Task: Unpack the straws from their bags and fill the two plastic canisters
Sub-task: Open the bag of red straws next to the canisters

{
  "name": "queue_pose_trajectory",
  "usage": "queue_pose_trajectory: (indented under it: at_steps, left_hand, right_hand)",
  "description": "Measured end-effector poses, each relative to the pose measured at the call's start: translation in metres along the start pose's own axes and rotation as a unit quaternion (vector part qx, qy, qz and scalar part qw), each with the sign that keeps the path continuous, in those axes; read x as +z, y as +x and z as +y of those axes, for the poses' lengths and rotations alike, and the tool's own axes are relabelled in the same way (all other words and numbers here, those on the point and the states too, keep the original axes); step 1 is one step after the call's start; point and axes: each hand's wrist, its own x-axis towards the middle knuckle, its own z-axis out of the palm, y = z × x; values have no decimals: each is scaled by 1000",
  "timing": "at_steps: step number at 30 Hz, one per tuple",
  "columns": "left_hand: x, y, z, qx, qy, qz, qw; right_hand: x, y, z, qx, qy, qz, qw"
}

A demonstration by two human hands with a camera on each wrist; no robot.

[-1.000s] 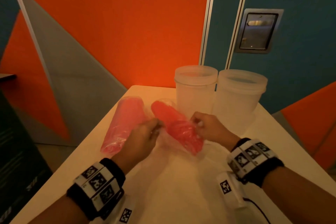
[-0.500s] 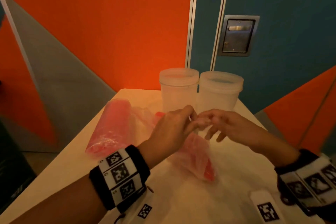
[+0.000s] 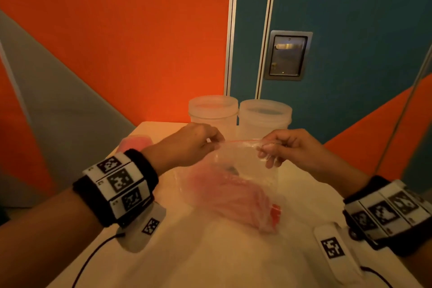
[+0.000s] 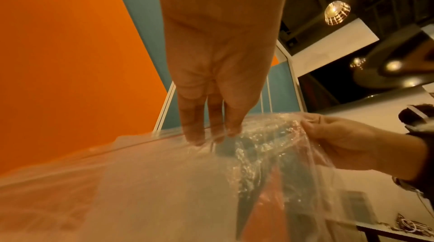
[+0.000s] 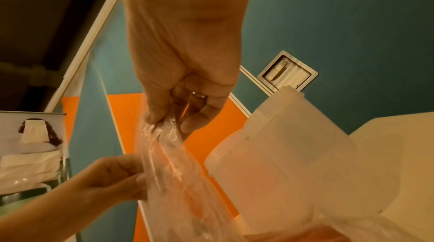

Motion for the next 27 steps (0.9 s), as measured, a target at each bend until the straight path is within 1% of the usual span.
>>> queue_pose_trajectory:
  at_steps: [2,4,5,7,9,10,13,15,16,18,19,20,21,22,23,27]
  left_hand:
    - [1,2,4,-33,-13,-23,999]
    - [2,-1,9,-72,-98,-37,992]
    - [2,-4,13,-91,-151,-47,983]
    - [-1,-10,22,-107,-249,-93,958]
    - [-7,-16,30,-108,-306,-137,936]
    - [-9,-18,31,-110,-322,-141,930]
    - [-12,-21,33,-147,-360,-96,916]
    - [-9,-21,35,-168,-369,-55,913]
    - [-7,-21,34,-172,-372,-41,911]
    - [-4,-19,34,-175,-381,-28,907]
    - [-3,-18,34,-175,-385,-29,906]
    - [-3,-18,34,-172,-388,-33,905]
    - [-2,-17,35,-168,-386,-38,906]
    - [-1,-16,36,-162,-383,-42,909]
    - [-1,-16,38,-157,-379,-44,911]
    - [4,-18,41,-147,-377,-57,913]
  right_hand:
    - [-3,5,7,13,-11,34,999]
    - [-5,8,16,30,-40,84,995]
    - [-5,10,20,33,-53,104,993]
    - [-1,13,25,25,-70,132,989]
    - [3,16,25,17,-95,159,982]
    - [5,16,23,19,-111,176,978]
    - [10,16,16,21,-199,238,950]
    - [18,13,10,-22,-261,262,929]
    - [24,9,5,-55,-287,261,920]
    - [34,2,-4,-150,-348,241,893]
    - [39,-2,-7,-203,-380,216,876]
    - [42,-4,-8,-245,-410,178,861]
    - [45,-6,-8,-275,-437,135,846]
    - [47,-6,-6,-290,-453,100,837]
    - [48,-7,-5,-294,-454,81,837]
    - [50,-8,-3,-292,-433,77,849]
